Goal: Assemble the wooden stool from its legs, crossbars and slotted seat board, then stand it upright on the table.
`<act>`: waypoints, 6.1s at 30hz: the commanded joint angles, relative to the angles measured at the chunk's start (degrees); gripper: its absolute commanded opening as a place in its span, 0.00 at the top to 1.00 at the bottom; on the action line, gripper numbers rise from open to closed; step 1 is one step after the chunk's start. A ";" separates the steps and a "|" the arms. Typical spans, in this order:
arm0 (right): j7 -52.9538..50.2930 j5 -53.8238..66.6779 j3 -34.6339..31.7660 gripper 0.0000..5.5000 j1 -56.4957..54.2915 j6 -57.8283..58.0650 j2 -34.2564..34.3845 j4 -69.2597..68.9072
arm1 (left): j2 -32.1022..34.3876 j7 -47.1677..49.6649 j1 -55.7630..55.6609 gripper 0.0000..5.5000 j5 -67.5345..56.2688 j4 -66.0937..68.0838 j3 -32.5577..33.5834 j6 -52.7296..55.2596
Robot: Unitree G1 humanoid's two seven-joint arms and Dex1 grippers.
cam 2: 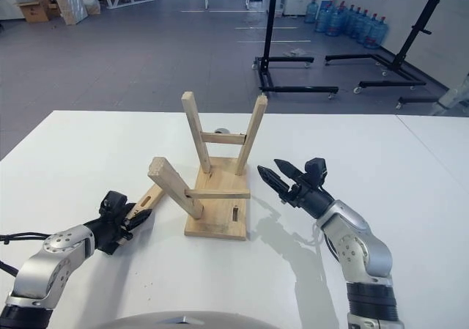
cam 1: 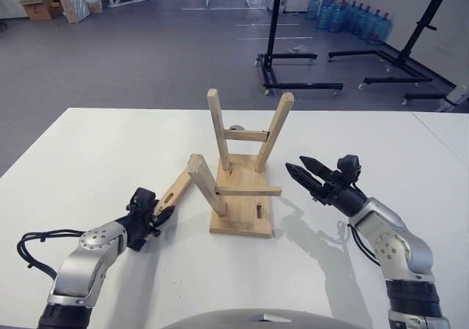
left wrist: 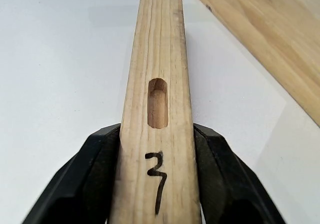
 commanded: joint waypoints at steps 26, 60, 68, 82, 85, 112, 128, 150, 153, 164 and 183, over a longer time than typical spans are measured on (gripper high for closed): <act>10.58 17.66 7.01 0.29 -28.55 5.54 12.49 3.59 | 0.96 -39.92 -36.52 0.63 -32.21 11.19 -0.76 1.81; 16.21 17.49 -5.54 0.63 -29.17 6.62 -2.06 4.92 | -5.18 -28.38 -24.53 0.35 -33.99 7.87 8.97 1.14; 26.83 10.35 -3.85 0.63 -21.71 7.38 -13.14 12.82 | -5.22 -20.41 -19.05 0.33 -39.76 1.70 17.12 0.46; 34.33 -2.79 6.57 0.63 -12.98 -5.73 -11.41 12.00 | -0.94 -23.00 -25.14 0.33 -36.20 12.77 15.13 0.75; 36.49 -6.06 8.33 0.63 -15.45 -10.73 -12.09 14.38 | -1.73 -22.72 -25.87 0.33 -35.75 14.29 15.32 -0.21; 36.37 -11.30 17.21 0.63 -17.84 -16.20 -10.36 15.48 | -4.74 -23.38 -26.58 0.33 -30.31 15.17 9.56 -2.93; 34.25 -14.20 19.09 0.63 -17.85 -19.12 -9.43 15.01 | -5.83 -23.91 -26.52 0.33 -27.94 15.96 8.19 -5.11; 32.29 -13.11 13.94 0.29 -8.11 -15.32 -13.46 7.97 | 0.00 -24.30 -22.69 0.33 -21.39 16.51 8.88 -8.41; 31.10 -14.93 15.72 0.29 -2.42 -14.61 -14.00 4.91 | 7.22 -26.11 -18.15 0.33 -12.07 17.98 4.20 -10.33; 28.57 -10.79 9.29 0.29 4.79 -9.83 -17.88 -0.43 | 6.16 -22.35 -13.87 0.33 9.17 27.31 -11.45 -22.60; 29.54 10.41 -4.64 0.29 -1.73 4.22 -24.31 -11.92 | -12.30 -21.86 -22.27 0.33 7.61 34.64 -20.85 -21.76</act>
